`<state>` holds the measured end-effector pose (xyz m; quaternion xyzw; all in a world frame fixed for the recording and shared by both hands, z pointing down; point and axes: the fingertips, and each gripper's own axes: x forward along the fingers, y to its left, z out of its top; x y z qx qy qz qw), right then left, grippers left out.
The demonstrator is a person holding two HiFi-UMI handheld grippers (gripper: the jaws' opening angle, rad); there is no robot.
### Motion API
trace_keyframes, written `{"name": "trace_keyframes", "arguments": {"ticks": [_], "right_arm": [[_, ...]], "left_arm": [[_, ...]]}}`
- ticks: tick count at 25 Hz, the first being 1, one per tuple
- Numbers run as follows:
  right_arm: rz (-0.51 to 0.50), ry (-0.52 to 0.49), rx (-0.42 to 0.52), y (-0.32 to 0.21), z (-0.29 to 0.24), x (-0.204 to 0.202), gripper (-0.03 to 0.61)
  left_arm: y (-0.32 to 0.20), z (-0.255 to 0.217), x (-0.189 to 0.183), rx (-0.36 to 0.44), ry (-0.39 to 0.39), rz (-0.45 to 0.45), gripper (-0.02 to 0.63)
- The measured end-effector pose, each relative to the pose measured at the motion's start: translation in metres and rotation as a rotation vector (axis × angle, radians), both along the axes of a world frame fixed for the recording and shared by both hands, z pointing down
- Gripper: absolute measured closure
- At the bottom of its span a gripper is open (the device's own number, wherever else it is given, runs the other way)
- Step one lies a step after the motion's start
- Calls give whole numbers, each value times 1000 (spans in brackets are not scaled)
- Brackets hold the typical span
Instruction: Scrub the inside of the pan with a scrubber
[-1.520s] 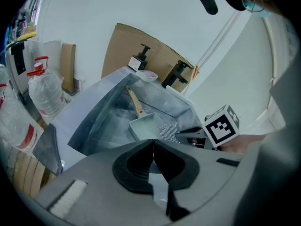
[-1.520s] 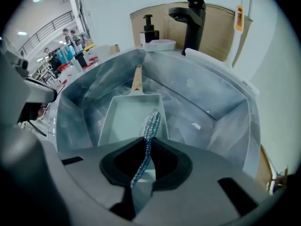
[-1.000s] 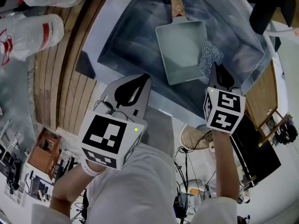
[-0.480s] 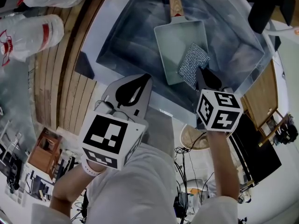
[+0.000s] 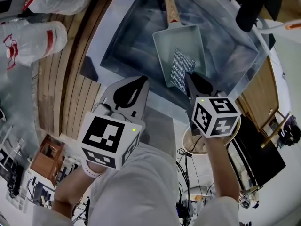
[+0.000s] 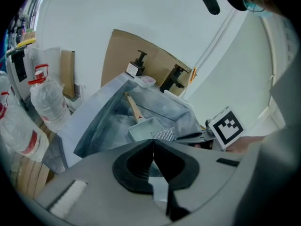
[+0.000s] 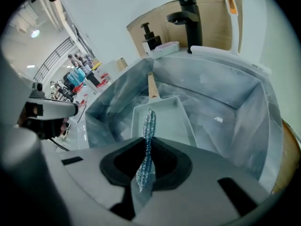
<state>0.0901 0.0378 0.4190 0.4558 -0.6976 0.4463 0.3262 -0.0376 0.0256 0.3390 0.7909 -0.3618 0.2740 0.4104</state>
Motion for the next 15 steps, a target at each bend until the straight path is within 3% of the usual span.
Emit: {"name": "trace_keyframes", "arguments": {"ticks": [9,15], "right_arm": [[-2,97,158,14,-74,18,541],[65,94,264,23,-133,27,540]], "left_arm": [[4,-56,-7,71,9,-19,608],[21,-97,-9,136,5,-1,607]]}}
